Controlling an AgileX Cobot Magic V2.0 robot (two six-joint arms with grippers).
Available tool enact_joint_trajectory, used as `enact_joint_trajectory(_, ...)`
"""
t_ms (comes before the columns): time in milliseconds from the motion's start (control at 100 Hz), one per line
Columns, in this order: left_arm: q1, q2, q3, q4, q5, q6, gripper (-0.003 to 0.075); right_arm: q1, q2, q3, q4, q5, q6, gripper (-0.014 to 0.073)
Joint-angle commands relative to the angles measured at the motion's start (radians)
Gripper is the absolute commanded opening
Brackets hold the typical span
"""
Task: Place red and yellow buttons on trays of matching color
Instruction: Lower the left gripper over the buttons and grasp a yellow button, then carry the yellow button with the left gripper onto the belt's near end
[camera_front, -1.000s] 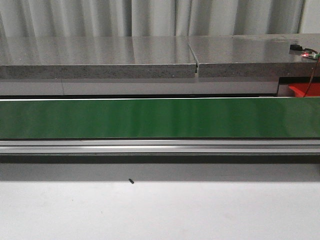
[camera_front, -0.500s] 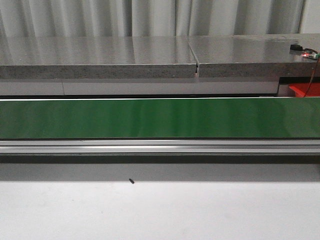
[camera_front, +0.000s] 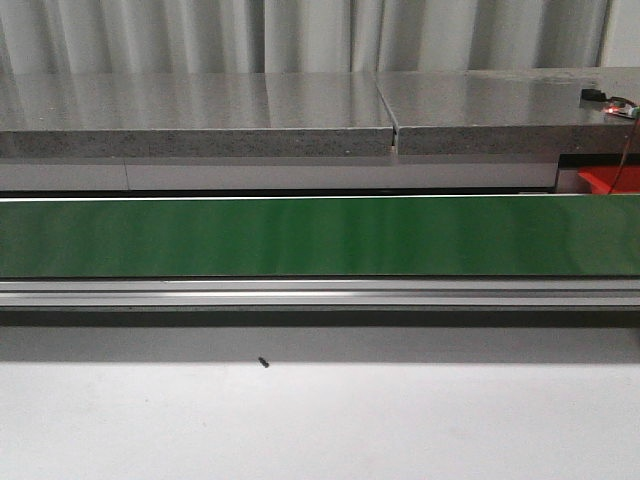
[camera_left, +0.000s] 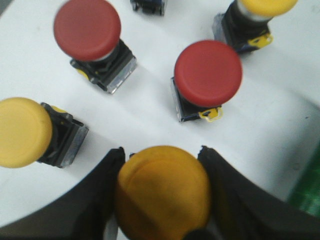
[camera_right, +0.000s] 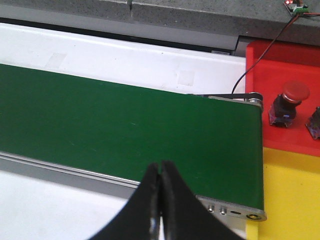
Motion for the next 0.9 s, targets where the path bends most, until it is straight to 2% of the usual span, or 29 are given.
enact_joint_trajectory(0,0.001,-0.123,-0.028,-0.026,-0.028,-0.005,-0.0002,-0.003,-0.002,-0.026,0.005,-0.061,-0.009,-0.0068)
enact_joint_trajectory(140,-0.025,-0.236,-0.028,-0.057,-0.006,-0.005,-0.0002,-0.003,-0.002,-0.026,0.005,-0.061,-0.009,-0.0068)
enact_joint_trajectory(340,-0.139,-0.327,-0.028,-0.055,0.025,0.006,-0.0002,-0.003,-0.002,-0.026,0.005,-0.061,-0.009,-0.0068)
enact_joint_trajectory(560,-0.239,-0.306,-0.013,-0.054,0.043,0.031,-0.0002,-0.003,-0.002,-0.026,0.005,-0.061,-0.009,-0.0068)
enact_joint_trajectory(890,-0.297,-0.216,-0.013,-0.055,0.041,0.048,-0.0002,-0.003,-0.002,-0.026,0.005,-0.061,-0.009,-0.0068)
